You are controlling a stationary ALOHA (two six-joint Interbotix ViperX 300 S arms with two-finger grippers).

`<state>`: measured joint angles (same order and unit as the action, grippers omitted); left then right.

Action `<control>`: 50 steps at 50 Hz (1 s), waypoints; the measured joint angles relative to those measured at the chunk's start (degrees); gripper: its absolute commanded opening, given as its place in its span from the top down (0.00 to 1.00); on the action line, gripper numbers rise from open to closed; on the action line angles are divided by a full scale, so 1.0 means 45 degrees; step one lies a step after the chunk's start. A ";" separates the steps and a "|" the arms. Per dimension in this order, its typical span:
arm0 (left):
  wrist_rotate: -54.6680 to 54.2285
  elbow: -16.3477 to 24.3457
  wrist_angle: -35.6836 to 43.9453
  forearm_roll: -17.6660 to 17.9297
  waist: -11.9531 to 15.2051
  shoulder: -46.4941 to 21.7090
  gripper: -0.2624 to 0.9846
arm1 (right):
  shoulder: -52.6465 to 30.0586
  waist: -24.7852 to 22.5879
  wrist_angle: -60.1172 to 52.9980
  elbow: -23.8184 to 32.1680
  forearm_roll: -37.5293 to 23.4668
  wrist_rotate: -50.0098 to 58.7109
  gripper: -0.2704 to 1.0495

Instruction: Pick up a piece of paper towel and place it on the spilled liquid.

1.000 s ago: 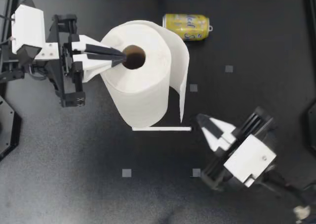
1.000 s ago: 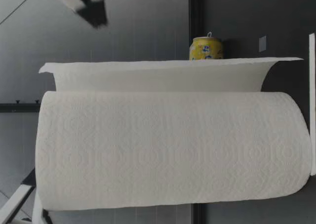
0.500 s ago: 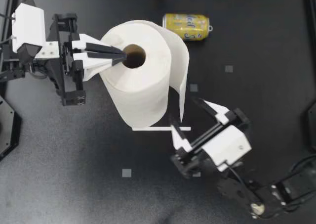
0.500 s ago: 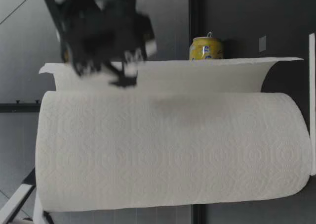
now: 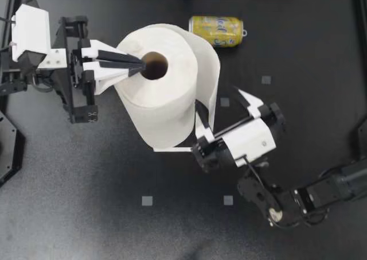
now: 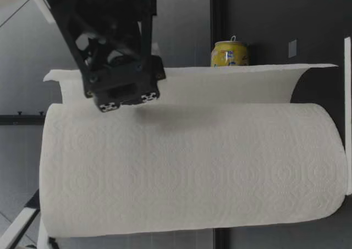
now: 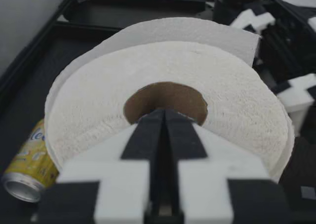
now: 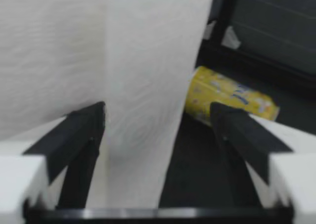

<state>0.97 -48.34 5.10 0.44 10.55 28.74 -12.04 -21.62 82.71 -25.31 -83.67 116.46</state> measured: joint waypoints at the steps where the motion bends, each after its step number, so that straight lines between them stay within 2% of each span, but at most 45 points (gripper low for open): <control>1: 0.0000 -0.0020 0.0000 0.0000 0.0000 0.0000 0.69 | 0.0000 0.0059 0.0000 0.0000 0.0000 -0.0098 0.20; 12: 0.0000 -0.0078 0.0020 0.0000 0.0000 0.0039 0.69 | 0.0000 0.0605 0.0000 0.0000 0.0000 -0.0645 0.21; 18: 0.0000 -0.0098 0.0039 0.0000 -0.0020 0.0039 0.69 | 0.0020 0.0801 0.0000 0.0000 -0.0039 -0.0645 0.26; 24: 0.0000 -0.0117 0.0039 0.0000 0.0000 0.0039 0.69 | 0.0020 0.0879 0.0000 0.0000 -0.0078 -0.0645 0.38; 34: -0.0039 -0.0137 0.0039 0.0000 0.0000 0.0039 0.69 | 0.0020 0.0879 -0.0352 0.0000 -0.0156 -0.0645 0.66; 40: -0.0059 -0.0176 0.0039 0.0059 0.0000 0.0039 0.69 | 0.0020 0.0879 -0.1055 -0.0117 -0.0332 -0.0547 0.80; 44: -0.0059 -0.0176 0.0039 0.0078 0.0000 0.0039 0.69 | 0.0059 0.0898 -0.1289 -0.0254 -0.0352 -0.0469 0.85; 50: -0.0059 -0.0215 0.0059 0.0137 0.0000 0.0059 0.69 | 0.0195 0.0879 -0.1309 -0.0488 -0.0352 -0.0371 0.86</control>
<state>0.70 -49.31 5.36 1.05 10.55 29.00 -11.16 -17.67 76.82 -27.51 -85.25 114.79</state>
